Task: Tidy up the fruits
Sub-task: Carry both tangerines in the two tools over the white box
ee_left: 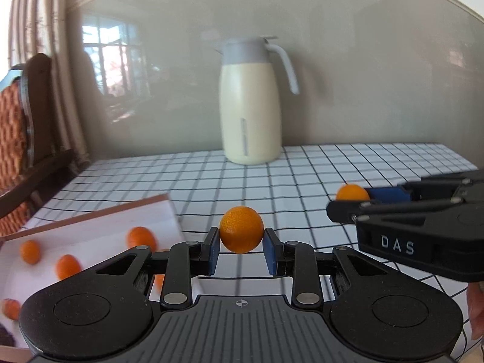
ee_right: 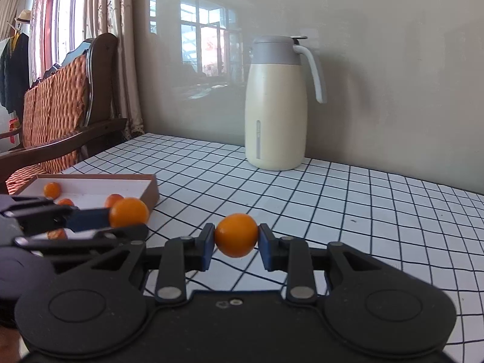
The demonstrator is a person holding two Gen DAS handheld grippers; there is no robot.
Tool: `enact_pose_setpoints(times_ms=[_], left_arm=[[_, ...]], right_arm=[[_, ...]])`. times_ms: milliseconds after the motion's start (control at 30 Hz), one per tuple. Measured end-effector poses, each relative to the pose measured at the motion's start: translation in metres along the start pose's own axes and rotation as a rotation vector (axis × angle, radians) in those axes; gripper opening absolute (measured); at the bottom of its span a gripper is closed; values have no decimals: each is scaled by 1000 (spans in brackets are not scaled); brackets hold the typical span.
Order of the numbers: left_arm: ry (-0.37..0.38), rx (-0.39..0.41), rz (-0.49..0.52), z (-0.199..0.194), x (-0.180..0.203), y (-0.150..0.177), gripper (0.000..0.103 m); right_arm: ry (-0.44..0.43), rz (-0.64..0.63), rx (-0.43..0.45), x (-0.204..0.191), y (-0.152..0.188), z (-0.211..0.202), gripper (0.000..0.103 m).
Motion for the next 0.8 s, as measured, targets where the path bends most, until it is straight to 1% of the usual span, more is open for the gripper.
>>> enact_pose_setpoints(times_ms=[233, 467, 800], left_arm=[[-65, 27, -46, -25, -38, 3, 31], [-116, 32, -111, -42, -72, 14, 31], [-181, 46, -163, -65, -112, 28, 31]], right_arm=[[-59, -28, 9, -41, 2, -5, 22], [-131, -70, 45, -84, -5, -11, 22], [-221, -96, 85, -131, -14, -13, 22]])
Point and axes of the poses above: each gripper's, at about its wrist camera, not at the fingertips, and z roughly the way its jaws point, x to its right, y to its underside, the point moved 9 cm from there along z, roughly the way its jaws point, and after that the axes turned 7 degrees about y, right-handed, at the moved point
